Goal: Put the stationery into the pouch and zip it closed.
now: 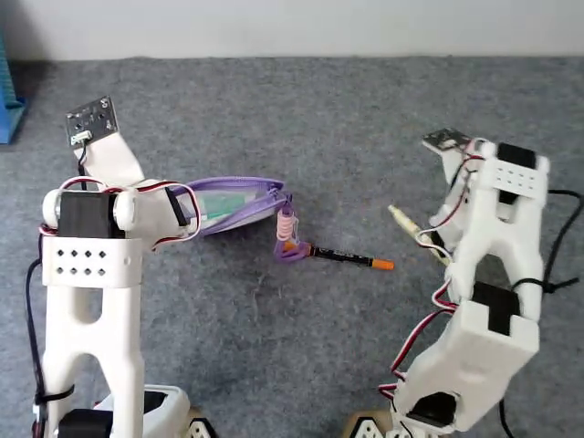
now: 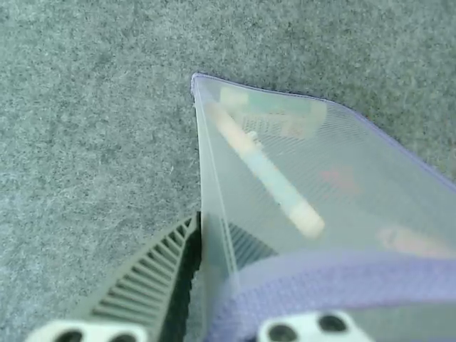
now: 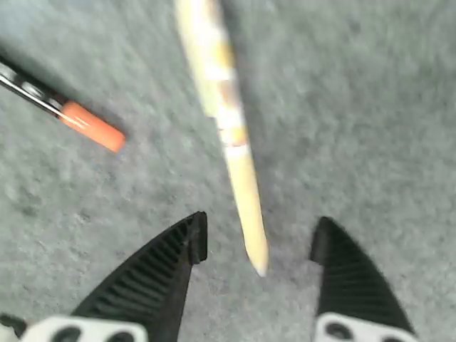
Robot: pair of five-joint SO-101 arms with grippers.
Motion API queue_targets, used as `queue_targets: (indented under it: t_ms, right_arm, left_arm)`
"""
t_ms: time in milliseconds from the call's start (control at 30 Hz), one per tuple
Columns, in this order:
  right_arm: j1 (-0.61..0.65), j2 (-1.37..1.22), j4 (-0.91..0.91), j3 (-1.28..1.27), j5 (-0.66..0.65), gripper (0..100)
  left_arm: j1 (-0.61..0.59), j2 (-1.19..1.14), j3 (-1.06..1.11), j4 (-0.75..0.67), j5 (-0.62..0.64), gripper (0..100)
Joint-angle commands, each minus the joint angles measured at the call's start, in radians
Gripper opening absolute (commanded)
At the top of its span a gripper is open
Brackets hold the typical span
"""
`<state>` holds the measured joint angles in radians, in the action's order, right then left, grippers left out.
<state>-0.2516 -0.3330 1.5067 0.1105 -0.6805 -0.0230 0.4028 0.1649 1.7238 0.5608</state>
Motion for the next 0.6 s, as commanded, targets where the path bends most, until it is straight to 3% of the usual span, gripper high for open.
queue_targets:
  t_ms: [0,233,567]
  right_arm:
    - [0.085,0.064,-0.084,0.025,0.097,25.1]
    - [0.205,-0.021,-0.202,0.025,0.176,23.2]
    - [0.189,-0.216,-0.375,0.026,0.169,23.0]
  left_arm:
    - [-0.011,-0.028,-0.002,0.028,0.008,1]
    - [-0.011,-0.028,-0.002,0.028,0.008,1]
    - [-0.011,-0.028,-0.002,0.028,0.008,1]
